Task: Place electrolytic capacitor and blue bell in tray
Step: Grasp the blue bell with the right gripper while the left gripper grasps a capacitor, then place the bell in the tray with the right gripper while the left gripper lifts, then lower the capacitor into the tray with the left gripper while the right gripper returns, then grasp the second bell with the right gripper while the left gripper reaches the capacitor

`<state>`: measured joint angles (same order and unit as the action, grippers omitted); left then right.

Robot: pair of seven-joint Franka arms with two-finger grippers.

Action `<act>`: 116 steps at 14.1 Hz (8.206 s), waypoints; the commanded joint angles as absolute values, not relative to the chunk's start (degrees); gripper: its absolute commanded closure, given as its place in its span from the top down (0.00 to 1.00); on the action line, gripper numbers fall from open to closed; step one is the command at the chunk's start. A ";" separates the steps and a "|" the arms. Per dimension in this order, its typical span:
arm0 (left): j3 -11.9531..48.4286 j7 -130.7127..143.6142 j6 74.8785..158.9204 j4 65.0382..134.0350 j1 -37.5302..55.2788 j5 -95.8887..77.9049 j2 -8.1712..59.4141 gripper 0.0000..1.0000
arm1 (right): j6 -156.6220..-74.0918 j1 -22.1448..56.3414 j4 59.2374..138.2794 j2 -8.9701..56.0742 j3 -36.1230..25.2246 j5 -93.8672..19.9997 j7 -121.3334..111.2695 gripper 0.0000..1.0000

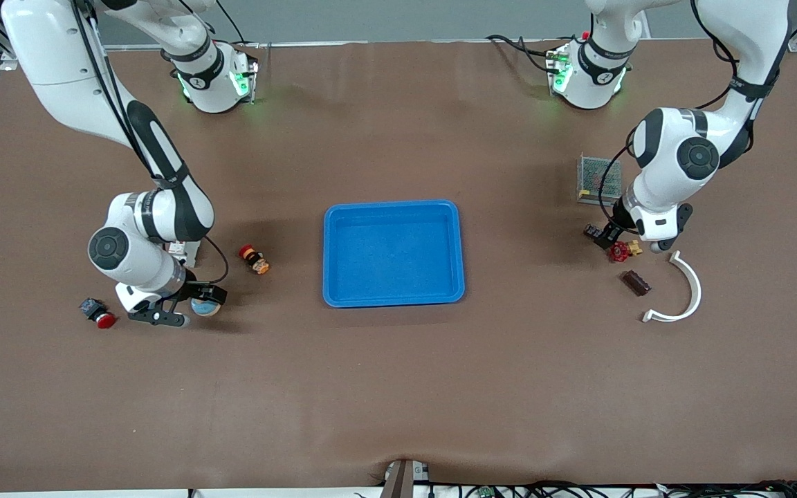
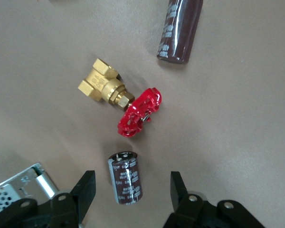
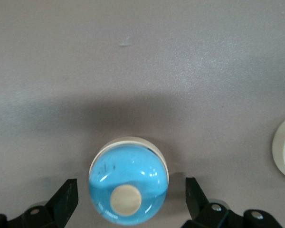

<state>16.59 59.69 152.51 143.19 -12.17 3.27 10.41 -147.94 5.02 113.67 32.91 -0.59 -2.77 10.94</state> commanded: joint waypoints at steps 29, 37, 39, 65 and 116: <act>17.58 75.04 144.77 128.25 -1.95 4.75 15.56 0.00 | -145.36 39.01 118.74 23.72 -0.09 -3.52 53.07 0.00; 17.58 100.33 137.99 118.93 11.50 4.57 19.51 0.00 | -154.59 43.24 118.39 29.61 -0.09 -3.52 59.06 0.00; 17.49 108.77 137.99 116.82 15.45 4.66 21.17 0.00 | -154.60 43.42 118.21 30.32 -0.18 -3.52 59.06 0.00; 16.96 139.48 138.69 104.07 27.60 7.91 37.44 0.80 | -127.62 9.25 105.73 25.58 -0.70 1.49 18.47 1.00; 17.14 62.14 130.87 110.91 -16.08 25.22 32.43 0.67 | -136.72 -6.24 108.39 29.71 1.05 2.65 3.68 0.00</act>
